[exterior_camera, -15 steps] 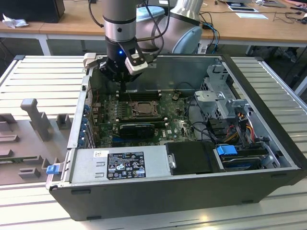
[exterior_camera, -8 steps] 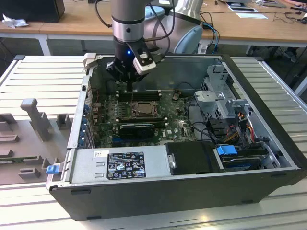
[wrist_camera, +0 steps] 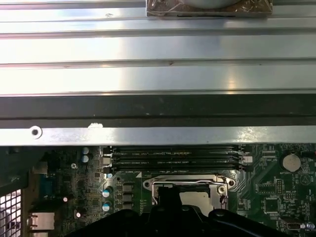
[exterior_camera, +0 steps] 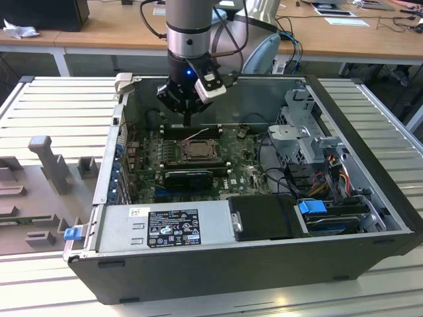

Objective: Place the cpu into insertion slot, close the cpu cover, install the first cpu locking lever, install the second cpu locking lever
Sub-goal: 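Install the first cpu locking lever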

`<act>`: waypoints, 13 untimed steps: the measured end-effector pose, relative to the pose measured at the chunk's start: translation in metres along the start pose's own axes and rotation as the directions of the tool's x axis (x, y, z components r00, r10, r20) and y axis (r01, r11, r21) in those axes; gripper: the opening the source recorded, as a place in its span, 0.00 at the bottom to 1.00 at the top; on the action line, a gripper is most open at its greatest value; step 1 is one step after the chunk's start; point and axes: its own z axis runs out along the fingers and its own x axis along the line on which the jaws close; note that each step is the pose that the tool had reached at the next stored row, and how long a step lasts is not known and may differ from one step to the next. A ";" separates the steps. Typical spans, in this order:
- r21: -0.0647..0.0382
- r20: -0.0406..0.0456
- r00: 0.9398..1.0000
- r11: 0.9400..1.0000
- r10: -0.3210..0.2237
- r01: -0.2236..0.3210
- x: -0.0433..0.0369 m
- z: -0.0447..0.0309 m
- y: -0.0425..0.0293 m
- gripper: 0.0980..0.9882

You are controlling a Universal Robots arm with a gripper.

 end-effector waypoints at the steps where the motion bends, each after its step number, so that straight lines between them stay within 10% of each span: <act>1: 0.000 0.000 1.000 1.000 0.000 0.000 -0.0006 0.0001 0.0000 0.01; 13: -0.011 0.000 1.000 1.000 0.000 0.000 -0.0044 0.0016 0.0000 0.01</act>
